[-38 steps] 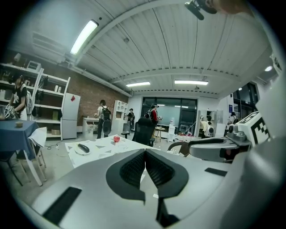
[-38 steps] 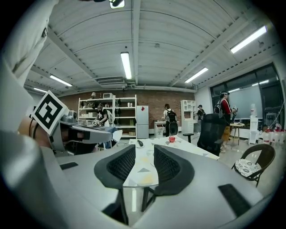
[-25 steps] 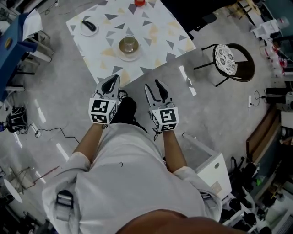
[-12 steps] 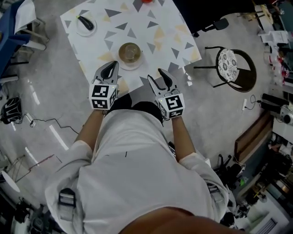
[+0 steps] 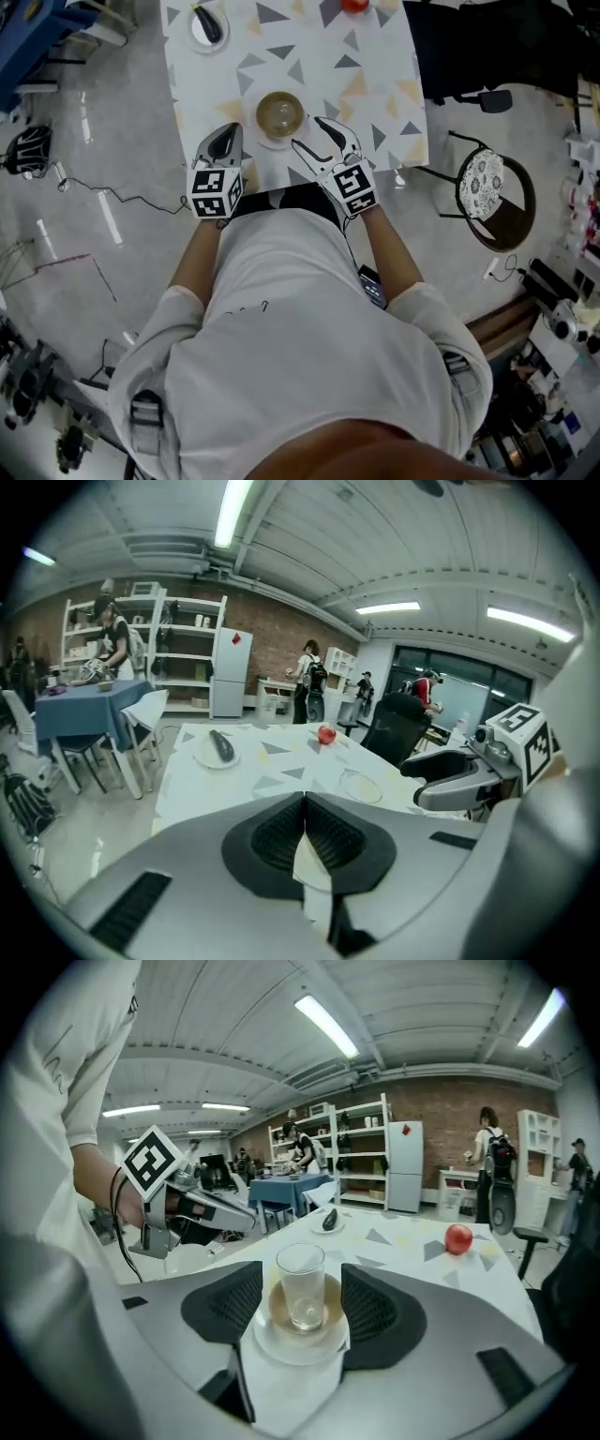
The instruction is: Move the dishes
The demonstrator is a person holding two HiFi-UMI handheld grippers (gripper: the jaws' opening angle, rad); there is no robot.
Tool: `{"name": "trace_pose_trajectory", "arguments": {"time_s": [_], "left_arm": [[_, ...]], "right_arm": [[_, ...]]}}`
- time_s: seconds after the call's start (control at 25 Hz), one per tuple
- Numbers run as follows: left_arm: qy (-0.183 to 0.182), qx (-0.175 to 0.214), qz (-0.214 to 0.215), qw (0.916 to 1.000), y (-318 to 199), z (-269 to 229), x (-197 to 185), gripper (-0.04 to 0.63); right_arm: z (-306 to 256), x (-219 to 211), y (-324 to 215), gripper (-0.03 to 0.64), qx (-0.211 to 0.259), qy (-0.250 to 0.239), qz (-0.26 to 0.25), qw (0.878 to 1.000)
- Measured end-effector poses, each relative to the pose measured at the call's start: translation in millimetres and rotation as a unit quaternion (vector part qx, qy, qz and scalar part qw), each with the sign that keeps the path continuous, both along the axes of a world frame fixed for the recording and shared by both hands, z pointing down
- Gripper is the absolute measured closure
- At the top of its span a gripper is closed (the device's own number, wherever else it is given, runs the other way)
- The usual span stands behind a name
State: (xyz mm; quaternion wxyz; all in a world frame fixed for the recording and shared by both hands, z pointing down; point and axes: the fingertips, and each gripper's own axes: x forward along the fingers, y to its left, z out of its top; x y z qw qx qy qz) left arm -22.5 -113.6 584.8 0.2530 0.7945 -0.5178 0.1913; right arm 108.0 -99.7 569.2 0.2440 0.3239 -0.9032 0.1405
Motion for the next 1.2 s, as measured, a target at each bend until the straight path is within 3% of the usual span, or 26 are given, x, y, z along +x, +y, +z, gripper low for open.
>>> {"name": "trace_pose_trajectory", "arguments": {"time_s": [0.28, 0.56, 1.04, 1.2], "left_arm": [[-0.013, -0.022, -0.124, 0.9919, 15.0, 12.7, -8.3, 0.575], [-0.001, -0.029, -0.180, 0.9832, 41.4, 20.5, -4.8, 0.575], [0.004, -0.033, -0.187, 0.9818, 40.3, 28.3, -11.5, 0.575], [0.005, -0.035, -0.185, 0.9821, 40.6, 30.2, -16.7, 0.575]], "right_arm": [[27.4, -18.8, -16.9, 0.316, -0.011, 0.004, -0.142, 0.990], [46.1, -33.6, -27.1, 0.288, -0.021, 0.002, -0.175, 0.984], [65.2, -53.8, -34.0, 0.279, -0.020, 0.022, -0.181, 0.983], [65.5, -61.2, -36.9, 0.322, -0.015, 0.032, -0.172, 0.984]]}}
